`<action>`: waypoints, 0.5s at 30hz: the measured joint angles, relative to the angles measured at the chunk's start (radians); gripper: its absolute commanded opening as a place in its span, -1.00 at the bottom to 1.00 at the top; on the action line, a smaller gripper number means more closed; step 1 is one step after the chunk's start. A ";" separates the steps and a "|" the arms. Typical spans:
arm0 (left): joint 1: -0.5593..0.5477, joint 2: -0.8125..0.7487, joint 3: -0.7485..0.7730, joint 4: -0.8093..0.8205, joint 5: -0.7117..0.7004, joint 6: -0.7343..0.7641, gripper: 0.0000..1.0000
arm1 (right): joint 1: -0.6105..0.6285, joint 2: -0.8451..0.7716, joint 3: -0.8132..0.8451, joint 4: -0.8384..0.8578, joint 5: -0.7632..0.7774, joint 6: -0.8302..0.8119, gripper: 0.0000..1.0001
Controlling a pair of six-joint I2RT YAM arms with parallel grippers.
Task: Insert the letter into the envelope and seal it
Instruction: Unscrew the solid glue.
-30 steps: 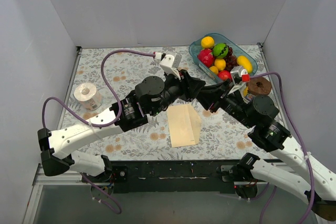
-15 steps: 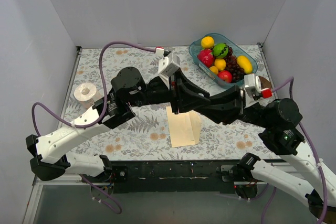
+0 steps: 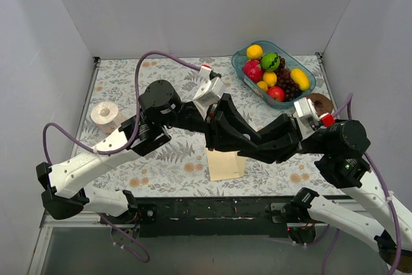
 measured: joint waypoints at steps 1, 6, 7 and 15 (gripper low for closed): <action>0.000 0.003 0.000 0.007 0.010 -0.003 0.58 | 0.000 0.004 0.001 0.000 -0.007 0.003 -0.97; -0.026 -0.002 -0.007 0.045 0.010 -0.039 0.96 | 0.000 0.057 0.003 -0.028 0.026 -0.016 -0.97; -0.024 -0.008 -0.018 0.046 -0.009 -0.042 0.96 | 0.004 0.063 0.002 -0.034 0.040 -0.019 -0.97; -0.033 -0.098 -0.135 0.066 -0.327 -0.074 0.96 | 0.009 0.022 -0.051 -0.037 0.223 -0.027 -0.97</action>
